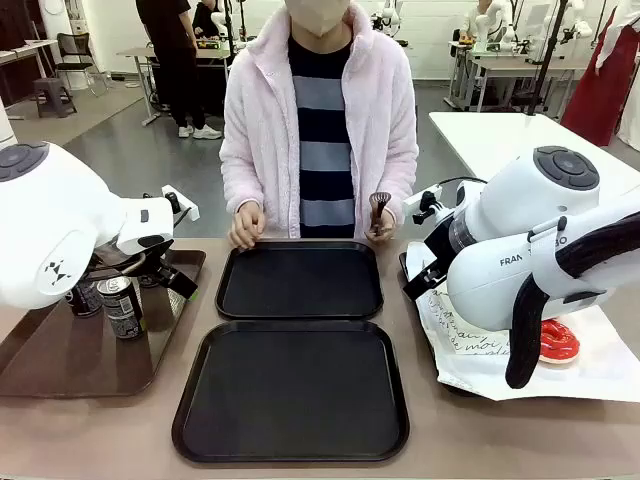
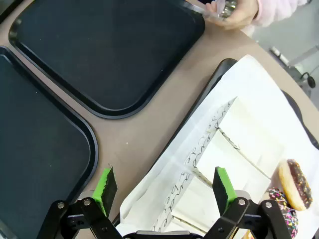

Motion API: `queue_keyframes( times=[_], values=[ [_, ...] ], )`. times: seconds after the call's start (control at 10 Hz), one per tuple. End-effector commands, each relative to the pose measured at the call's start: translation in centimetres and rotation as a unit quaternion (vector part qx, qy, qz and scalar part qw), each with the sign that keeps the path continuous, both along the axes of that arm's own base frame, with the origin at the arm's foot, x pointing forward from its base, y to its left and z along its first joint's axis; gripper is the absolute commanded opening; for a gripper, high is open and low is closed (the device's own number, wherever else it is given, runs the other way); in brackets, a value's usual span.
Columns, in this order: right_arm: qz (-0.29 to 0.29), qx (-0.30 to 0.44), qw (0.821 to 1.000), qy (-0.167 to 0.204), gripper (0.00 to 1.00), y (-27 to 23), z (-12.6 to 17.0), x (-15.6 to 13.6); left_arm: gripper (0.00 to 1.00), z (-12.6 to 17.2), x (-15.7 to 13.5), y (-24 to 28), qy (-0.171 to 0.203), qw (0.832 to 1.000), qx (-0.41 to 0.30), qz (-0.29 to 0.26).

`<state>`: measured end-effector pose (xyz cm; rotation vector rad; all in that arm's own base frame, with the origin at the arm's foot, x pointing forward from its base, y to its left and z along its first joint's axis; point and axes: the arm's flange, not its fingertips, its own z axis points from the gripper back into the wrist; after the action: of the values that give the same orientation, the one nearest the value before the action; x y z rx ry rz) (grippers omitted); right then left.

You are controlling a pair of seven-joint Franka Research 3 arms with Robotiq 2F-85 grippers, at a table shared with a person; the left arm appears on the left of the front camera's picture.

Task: Set up donuts and drinks on trays.
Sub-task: Pick up one Pepsi coke and place it on the Flat Tray.

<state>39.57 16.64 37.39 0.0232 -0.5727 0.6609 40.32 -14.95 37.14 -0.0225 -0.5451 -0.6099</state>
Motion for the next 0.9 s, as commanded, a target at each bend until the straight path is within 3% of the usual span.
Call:
queue_keyframes(
  times=[0.0, 0.8],
  values=[
    [0.000, 0.000, 1.000, 0.000, 1.00, 0.00, 0.00, 0.00, 1.00, 0.00, -0.01, 0.00, 0.000, 1.000, 0.000, 0.000],
    [0.000, 0.000, 1.000, 0.000, 1.00, 0.00, 0.00, 0.00, 1.00, 0.00, -0.01, 0.00, 0.000, 1.000, 0.000, 0.000]
  ],
)
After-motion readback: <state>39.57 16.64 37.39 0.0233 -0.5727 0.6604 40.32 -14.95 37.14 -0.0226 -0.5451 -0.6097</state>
